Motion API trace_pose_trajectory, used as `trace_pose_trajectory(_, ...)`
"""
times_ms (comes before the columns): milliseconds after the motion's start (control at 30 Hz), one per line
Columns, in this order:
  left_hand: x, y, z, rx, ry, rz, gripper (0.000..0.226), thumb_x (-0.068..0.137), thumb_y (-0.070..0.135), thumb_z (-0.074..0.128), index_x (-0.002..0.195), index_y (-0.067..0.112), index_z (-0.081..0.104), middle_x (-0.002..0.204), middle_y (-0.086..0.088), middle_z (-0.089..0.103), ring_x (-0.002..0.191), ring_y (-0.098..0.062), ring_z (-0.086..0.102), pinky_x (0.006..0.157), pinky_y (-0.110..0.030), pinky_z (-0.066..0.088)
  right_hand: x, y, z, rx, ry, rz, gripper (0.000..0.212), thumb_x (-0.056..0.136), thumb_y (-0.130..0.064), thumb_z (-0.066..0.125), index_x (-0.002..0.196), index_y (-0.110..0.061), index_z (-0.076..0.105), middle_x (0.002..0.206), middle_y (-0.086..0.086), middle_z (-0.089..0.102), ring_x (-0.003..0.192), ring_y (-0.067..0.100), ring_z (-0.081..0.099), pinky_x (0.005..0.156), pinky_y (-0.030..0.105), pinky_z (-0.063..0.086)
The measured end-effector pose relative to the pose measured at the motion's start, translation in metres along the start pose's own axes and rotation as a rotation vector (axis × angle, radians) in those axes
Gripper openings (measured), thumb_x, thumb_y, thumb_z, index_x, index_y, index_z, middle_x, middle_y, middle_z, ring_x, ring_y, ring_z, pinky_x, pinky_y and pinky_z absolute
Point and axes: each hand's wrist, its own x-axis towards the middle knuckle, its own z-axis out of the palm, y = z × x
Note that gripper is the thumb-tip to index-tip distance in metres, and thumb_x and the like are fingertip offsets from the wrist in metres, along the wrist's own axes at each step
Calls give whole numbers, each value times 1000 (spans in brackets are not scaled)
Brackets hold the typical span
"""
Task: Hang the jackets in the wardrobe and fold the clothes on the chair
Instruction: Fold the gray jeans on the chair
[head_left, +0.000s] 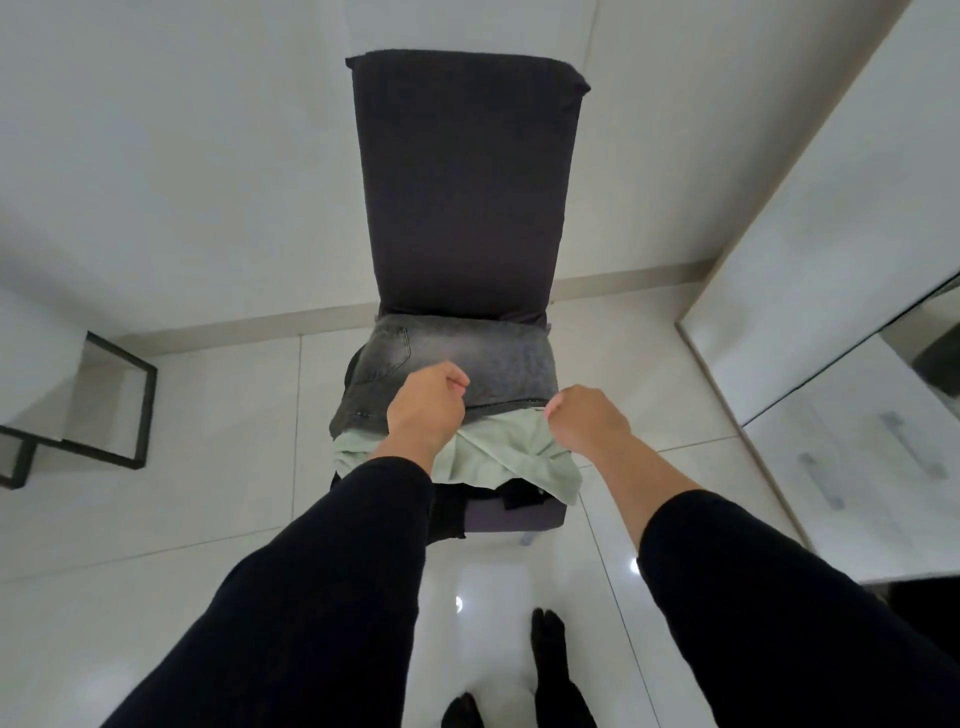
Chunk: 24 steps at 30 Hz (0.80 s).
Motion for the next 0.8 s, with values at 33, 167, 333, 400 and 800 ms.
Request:
trace_pose_trajectory(33, 9, -5, 6, 12, -9, -14, 33, 88, 7, 40, 89, 32, 62, 104, 7, 67, 96, -17, 62, 87, -40, 52, 14, 3, 7, 30, -10, 9, 38, 87, -8, 38, 102, -21, 70, 102, 4, 65, 80, 23, 63, 74, 33, 55)
trace_pose_trajectory(167, 55, -25, 36, 54, -26, -49, 37, 87, 5, 39, 88, 34, 62, 102, 10, 68, 94, -14, 62, 85, -38, 52, 77, 19, 39, 165, -25, 60, 39, 87, -6, 39, 101, -22, 72, 107, 1, 66, 83, 23, 63, 71, 30, 53)
trace_pose_trajectory(333, 118, -43, 91, 136, -28, -11, 31, 92, 12, 44, 94, 34, 65, 104, 11, 66, 94, -13, 61, 80, -32, 52, 158, 46, 80, 421, -75, 234, 31, 88, -2, 46, 107, -8, 69, 111, 10, 68, 100, 27, 65, 86, 30, 53)
trace_pose_trajectory(400, 138, -48, 115, 173, -26, 17, 28, 92, 14, 47, 95, 34, 66, 105, 11, 66, 95, -12, 61, 79, -32, 53, 182, 55, 94, 561, -86, 310, 29, 89, -6, 51, 113, -10, 67, 114, 14, 67, 103, 29, 65, 92, 40, 53)
trace_pose_trajectory(800, 174, -66, 188, 521, -180, 199, 21, 90, 27, 60, 111, 26, 64, 113, 6, 58, 110, -17, 51, 79, -33, 46, 232, 66, 136, 1085, -8, 789, 22, 94, -23, 58, 84, -4, 58, 61, 9, 59, 44, 17, 53, 36, 23, 49)
